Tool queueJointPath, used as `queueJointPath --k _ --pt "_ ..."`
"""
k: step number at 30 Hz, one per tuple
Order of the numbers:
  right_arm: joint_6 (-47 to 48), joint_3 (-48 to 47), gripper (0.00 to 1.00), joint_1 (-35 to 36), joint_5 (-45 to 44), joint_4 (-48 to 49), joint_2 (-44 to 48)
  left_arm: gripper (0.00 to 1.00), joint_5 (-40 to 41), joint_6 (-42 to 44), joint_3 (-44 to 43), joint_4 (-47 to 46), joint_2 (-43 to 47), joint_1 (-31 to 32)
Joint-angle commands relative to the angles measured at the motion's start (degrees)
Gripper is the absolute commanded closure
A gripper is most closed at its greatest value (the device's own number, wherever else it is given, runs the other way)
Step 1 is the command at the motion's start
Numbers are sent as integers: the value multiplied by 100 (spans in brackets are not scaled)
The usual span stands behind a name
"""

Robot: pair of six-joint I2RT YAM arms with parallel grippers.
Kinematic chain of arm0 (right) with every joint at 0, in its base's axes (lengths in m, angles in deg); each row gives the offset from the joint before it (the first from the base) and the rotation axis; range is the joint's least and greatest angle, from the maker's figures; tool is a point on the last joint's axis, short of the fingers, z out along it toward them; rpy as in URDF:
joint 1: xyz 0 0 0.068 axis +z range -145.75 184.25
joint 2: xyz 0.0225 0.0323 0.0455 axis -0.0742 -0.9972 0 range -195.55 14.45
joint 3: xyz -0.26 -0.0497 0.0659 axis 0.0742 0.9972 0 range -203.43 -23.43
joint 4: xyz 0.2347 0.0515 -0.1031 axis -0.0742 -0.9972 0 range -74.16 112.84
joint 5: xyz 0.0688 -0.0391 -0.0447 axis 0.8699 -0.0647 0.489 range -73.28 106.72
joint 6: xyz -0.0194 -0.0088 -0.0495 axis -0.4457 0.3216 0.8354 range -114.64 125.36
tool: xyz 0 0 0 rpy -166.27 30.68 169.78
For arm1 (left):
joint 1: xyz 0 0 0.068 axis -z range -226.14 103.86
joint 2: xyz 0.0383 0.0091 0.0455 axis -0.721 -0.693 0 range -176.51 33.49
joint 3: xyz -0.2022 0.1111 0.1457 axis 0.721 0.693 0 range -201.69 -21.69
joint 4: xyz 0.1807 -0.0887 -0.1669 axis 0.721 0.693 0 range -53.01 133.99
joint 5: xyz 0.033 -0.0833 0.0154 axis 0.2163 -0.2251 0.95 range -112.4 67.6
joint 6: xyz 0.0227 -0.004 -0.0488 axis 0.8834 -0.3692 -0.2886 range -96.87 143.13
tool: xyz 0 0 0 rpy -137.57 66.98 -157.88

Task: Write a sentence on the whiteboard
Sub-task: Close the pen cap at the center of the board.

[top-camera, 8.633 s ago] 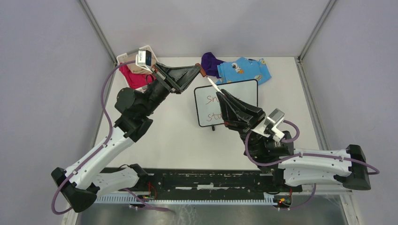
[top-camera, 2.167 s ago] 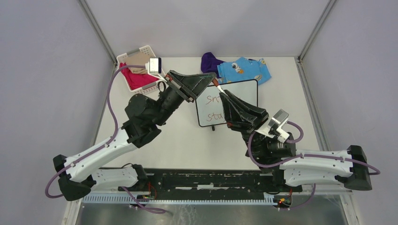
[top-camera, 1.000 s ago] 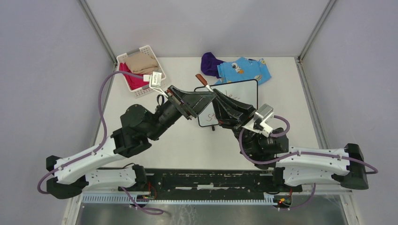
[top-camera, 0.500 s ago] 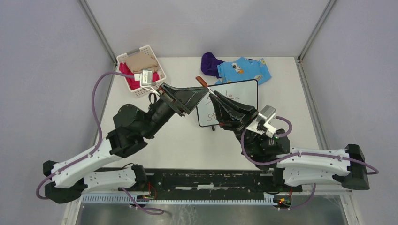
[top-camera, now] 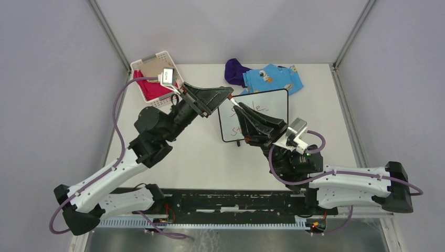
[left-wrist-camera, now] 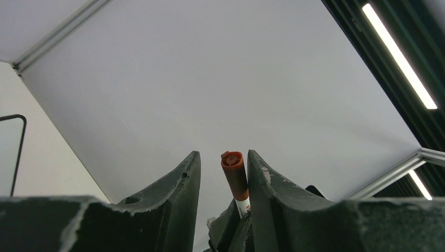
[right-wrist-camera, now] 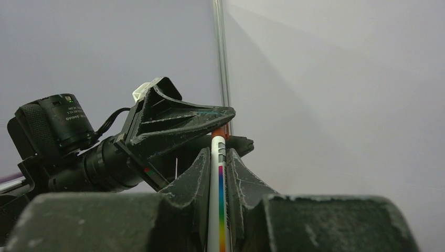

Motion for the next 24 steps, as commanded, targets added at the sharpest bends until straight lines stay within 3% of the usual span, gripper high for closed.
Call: queueJointPath --k 1,5,9,21,24 --pt "38 -8 100 7 42 307 115 56 -444 -423 54 -541 -21 -35" --pt "60 -3 100 9 26 349 106 70 -527 -482 89 -615 -80 -35" --pt "89 -15 100 13 -27 369 67 78 -618 -543 141 -666 -150 -36" --pt "238 -151 100 11 -146 392 -85 80 -900 -648 270 -839 -420 237" --pt "267 -183 100 9 -143 369 -97 75 -866 -638 291 -808 -401 243"
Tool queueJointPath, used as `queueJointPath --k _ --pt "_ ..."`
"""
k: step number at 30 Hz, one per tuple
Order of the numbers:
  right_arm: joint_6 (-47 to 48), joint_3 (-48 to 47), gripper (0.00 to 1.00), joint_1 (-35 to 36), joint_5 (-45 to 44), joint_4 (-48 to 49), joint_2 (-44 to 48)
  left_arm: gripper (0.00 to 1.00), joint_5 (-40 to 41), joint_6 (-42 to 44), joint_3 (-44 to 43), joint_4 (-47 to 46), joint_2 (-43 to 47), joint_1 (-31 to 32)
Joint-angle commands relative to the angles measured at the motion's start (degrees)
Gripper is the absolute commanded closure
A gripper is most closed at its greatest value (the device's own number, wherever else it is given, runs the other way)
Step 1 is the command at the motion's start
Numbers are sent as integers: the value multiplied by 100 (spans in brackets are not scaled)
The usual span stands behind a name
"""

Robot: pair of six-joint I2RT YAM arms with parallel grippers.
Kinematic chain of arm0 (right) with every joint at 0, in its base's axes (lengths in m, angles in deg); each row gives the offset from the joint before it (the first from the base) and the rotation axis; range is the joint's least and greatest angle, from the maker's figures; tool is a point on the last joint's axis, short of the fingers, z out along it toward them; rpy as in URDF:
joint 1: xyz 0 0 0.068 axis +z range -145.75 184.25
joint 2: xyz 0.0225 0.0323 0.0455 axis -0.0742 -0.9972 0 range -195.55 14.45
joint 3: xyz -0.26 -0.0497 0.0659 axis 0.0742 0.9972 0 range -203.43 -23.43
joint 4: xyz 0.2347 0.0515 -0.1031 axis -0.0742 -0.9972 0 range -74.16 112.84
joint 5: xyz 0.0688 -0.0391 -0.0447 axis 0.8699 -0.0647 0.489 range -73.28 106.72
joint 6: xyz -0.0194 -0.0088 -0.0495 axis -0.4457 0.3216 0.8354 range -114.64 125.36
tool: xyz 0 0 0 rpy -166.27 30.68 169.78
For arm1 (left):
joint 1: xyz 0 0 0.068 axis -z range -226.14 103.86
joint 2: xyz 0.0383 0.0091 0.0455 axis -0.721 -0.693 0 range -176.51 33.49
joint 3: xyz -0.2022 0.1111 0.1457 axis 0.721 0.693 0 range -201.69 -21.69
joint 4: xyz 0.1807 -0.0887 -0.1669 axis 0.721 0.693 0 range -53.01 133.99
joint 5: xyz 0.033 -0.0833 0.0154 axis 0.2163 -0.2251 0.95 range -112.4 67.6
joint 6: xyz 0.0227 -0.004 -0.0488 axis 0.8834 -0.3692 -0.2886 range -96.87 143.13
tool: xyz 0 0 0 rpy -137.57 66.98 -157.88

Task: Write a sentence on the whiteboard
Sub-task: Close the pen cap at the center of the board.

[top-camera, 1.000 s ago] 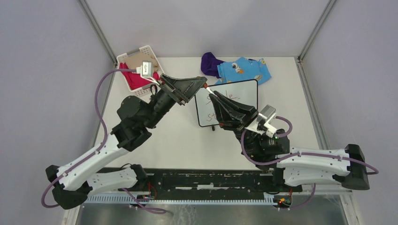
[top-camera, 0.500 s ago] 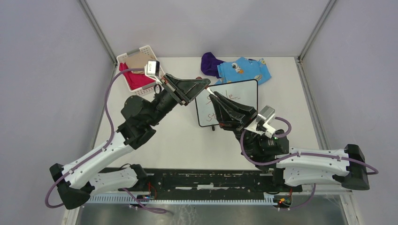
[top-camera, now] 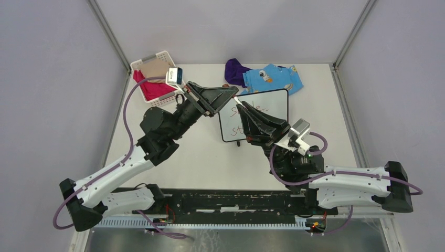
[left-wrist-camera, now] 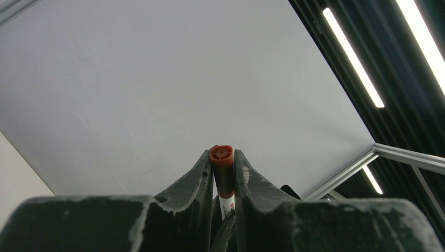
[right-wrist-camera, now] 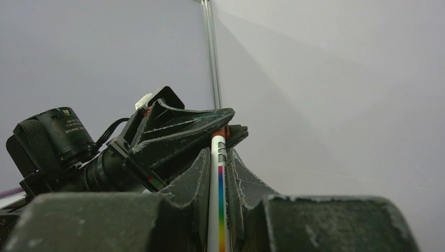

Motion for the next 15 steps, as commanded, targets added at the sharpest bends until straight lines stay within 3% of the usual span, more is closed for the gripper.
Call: queueJointPath --k 1,8,11,15 --pt "70 -205 100 9 19 109 -67 72 -407 56 110 202 -37 191" --pt "70 -151 100 9 17 89 4 51 15 188 110 437 227 183" --pt "70 -133 100 7 19 89 31 52 147 176 140 501 285 174" --pt "70 -93 100 9 15 89 62 62 313 173 176 536 370 139"
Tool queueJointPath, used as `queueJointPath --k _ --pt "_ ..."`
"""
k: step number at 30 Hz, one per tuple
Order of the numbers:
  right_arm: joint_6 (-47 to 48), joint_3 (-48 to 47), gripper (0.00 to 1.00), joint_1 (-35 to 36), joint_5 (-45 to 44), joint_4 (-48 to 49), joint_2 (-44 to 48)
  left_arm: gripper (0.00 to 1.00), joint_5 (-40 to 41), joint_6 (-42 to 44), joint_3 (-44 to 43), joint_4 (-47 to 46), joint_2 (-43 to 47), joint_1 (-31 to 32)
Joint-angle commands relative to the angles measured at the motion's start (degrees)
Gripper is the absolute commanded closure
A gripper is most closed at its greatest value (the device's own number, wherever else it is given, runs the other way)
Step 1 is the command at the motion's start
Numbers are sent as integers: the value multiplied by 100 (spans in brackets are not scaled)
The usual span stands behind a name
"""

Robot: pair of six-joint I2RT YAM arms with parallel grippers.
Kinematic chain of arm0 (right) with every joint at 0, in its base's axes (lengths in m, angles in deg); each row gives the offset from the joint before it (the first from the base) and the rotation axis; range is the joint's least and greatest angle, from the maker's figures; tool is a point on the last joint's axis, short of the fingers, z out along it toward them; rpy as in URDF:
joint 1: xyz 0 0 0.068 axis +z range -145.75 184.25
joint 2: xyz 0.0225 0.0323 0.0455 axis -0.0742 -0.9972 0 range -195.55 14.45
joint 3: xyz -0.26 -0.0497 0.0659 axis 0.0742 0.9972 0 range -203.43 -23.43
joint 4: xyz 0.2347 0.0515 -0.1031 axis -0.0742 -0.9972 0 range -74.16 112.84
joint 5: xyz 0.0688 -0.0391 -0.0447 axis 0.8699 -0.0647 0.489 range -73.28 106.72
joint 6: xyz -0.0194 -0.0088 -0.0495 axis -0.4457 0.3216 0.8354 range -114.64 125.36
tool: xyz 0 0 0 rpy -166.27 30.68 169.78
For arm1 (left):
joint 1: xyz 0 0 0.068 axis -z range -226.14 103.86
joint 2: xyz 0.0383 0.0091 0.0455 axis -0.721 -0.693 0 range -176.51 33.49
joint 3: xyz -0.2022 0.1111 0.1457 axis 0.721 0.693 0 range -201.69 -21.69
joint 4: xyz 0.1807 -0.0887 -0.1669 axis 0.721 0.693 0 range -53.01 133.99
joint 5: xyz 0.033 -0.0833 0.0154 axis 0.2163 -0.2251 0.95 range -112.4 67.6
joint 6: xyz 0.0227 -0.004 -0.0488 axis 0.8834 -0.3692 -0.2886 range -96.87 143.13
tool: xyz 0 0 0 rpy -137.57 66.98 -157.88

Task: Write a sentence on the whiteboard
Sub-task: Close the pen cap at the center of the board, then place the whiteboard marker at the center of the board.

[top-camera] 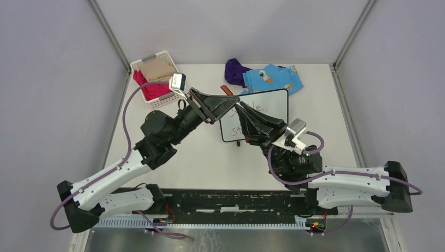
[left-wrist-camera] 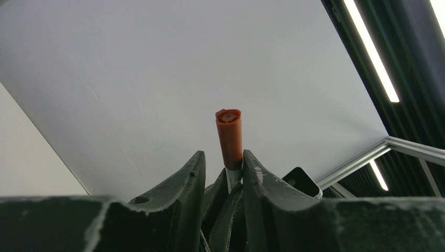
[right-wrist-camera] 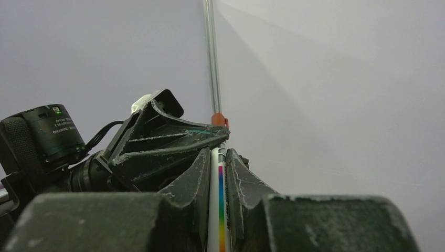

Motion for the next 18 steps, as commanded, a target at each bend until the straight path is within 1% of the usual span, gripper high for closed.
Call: queueJointPath --k 1,3,4,6,7,8,11,12,16,17,18 --pt "33 -79 100 16 11 201 95 64 199 172 10 -19 142 -43" --pt "33 -65 100 5 -5 209 87 67 125 158 -9 -93 83 -46" --pt "37 -56 100 4 -16 209 80 71 18 170 -10 -155 51 -44" --pt "70 -30 100 3 -6 188 83 90 -107 257 -5 -276 23 -37" --pt "92 -11 100 8 4 143 94 96 -134 274 13 -340 15 -37" --pt "114 14 100 7 21 84 109 98 -154 284 24 -376 13 -37" --pt "115 78 99 2 55 -188 199 98 -139 336 49 -379 32 -37" --pt "112 100 93 2 81 -267 231 98 -88 355 78 -360 52 -36" --pt "-65 262 50 1 53 -585 442 98 79 416 154 -262 160 -47" --pt "-154 284 41 4 45 -728 499 98 80 439 164 -237 168 -45" --pt "-230 322 25 9 38 -822 560 98 183 466 161 -202 177 -45"
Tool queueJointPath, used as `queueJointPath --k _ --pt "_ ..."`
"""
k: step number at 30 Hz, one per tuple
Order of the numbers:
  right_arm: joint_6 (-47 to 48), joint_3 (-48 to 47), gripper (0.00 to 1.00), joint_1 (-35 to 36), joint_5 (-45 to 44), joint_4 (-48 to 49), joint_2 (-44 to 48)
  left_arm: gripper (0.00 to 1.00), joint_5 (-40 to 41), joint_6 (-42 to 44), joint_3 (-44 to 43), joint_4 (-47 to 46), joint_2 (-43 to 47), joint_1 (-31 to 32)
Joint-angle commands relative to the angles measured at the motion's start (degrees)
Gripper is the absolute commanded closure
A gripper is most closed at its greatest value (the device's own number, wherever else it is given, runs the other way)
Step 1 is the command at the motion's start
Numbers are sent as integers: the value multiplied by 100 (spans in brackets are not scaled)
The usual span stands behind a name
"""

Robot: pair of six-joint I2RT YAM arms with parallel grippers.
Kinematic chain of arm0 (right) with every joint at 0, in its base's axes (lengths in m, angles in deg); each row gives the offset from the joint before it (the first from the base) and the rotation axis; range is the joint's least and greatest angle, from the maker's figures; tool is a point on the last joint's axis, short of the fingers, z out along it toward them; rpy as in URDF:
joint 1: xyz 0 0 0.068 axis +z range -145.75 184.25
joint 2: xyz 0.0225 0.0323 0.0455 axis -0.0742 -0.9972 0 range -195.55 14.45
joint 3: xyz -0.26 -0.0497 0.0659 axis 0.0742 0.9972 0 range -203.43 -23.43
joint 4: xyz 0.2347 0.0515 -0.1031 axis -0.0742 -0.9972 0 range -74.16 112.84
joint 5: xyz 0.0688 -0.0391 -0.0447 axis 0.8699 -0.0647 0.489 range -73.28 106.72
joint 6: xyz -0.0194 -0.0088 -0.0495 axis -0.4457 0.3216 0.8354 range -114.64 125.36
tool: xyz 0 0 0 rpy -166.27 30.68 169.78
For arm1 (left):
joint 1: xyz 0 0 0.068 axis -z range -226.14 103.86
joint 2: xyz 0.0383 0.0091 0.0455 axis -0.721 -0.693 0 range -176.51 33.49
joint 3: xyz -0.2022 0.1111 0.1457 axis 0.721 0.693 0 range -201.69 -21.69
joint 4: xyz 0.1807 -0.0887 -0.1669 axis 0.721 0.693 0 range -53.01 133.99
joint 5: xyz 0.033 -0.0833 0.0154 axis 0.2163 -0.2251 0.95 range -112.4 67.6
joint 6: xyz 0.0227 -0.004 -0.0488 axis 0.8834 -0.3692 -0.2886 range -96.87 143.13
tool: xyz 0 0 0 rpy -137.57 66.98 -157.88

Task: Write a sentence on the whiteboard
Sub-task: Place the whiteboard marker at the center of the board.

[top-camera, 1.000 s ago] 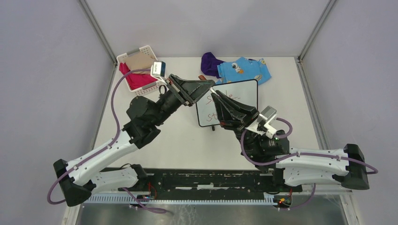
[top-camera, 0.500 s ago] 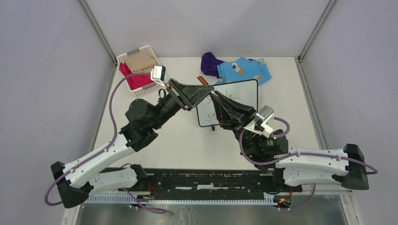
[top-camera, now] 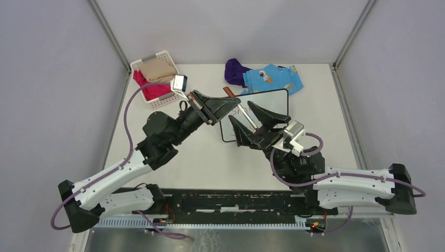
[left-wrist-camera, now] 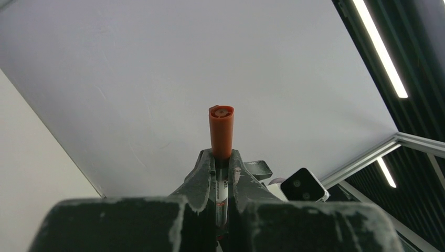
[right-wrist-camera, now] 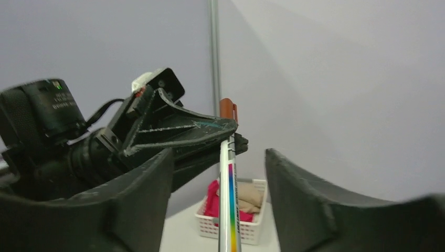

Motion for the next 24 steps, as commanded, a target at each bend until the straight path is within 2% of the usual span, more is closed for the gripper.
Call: queueJointPath --k 1,3,7,15,19,22,24 --pt "-331 143 16 8 -6 -460 368 98 279 402 11 -13 147 -41" --pt "-516 226 2 3 -38 -703 534 98 357 477 -9 123 158 -56" --pt "-854 291 2 2 -182 -1765 987 98 704 1026 -309 1046 251 -134" --pt "-1602 1012 2 9 -799 -4379 2150 98 2418 2586 -929 4108 692 -173" --pt "-2222 1601 2 4 -1816 -5185 2564 98 3032 3197 -1196 5291 740 -173" --pt "-2962 1819 2 1 -2876 -5701 2556 98 3489 3544 -1508 6209 530 -173" --pt "-3351 1782 2 0 -3176 -6063 2426 98 3711 3680 -1584 6622 341 -180"
